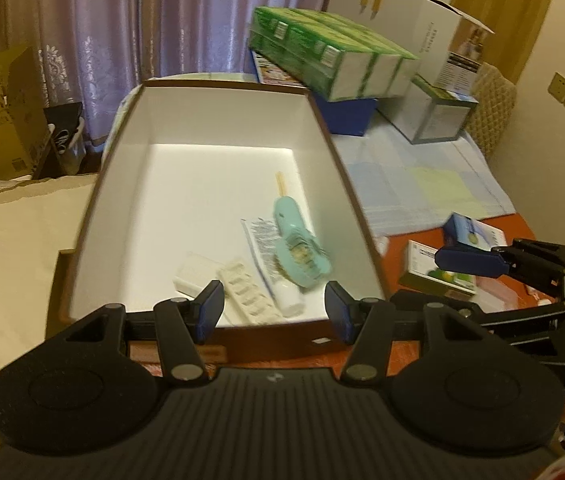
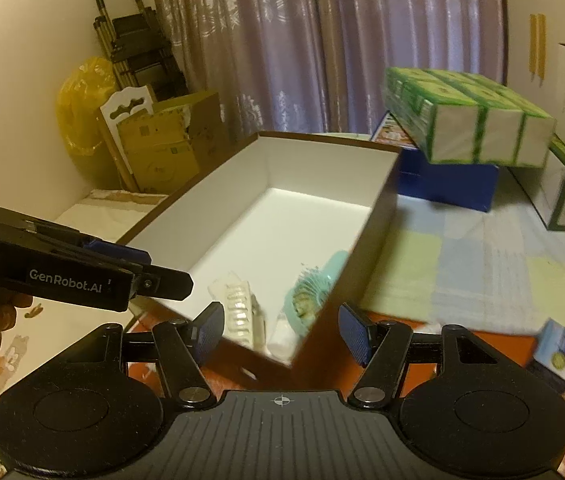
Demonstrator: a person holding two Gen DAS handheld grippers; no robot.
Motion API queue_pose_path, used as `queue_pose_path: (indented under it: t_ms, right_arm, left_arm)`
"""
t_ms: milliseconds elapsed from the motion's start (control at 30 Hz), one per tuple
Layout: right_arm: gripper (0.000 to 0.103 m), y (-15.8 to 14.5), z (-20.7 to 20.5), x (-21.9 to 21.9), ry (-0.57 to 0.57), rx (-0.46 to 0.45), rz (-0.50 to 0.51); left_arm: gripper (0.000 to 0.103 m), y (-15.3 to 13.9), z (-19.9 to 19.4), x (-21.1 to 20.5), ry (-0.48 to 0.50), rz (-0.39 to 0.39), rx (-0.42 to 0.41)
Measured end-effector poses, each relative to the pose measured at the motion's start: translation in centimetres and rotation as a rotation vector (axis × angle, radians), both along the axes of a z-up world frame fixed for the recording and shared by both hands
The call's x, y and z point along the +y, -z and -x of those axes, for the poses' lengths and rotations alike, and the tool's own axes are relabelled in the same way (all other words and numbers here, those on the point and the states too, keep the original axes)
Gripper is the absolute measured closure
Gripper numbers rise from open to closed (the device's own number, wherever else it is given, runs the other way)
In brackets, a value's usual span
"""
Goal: Organize rigid objects
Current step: 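Withdraw both grippers from the box and move over the table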
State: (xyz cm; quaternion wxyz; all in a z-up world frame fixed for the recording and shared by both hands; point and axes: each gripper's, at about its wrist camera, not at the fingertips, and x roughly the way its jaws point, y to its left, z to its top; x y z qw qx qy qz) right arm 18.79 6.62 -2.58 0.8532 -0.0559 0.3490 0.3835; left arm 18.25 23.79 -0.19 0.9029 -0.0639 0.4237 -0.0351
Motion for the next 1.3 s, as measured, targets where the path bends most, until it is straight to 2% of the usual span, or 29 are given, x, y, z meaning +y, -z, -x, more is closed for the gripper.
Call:
queue_pose_path:
  t_ms: [667, 1300]
  right_arm:
    - [0.042, 0.3, 1.7, -12.6, 0.185, 0.059, 0.005]
    - [0.042, 1.5, 1.7, -22.7, 0.384, 0.122, 0.017]
  left_arm:
    - [0.052, 1.0, 1.2, -11.2, 0.152, 0.058, 0.03]
    - [0.052, 3.4, -0.5, -19.1, 0.265, 0.041, 0.078]
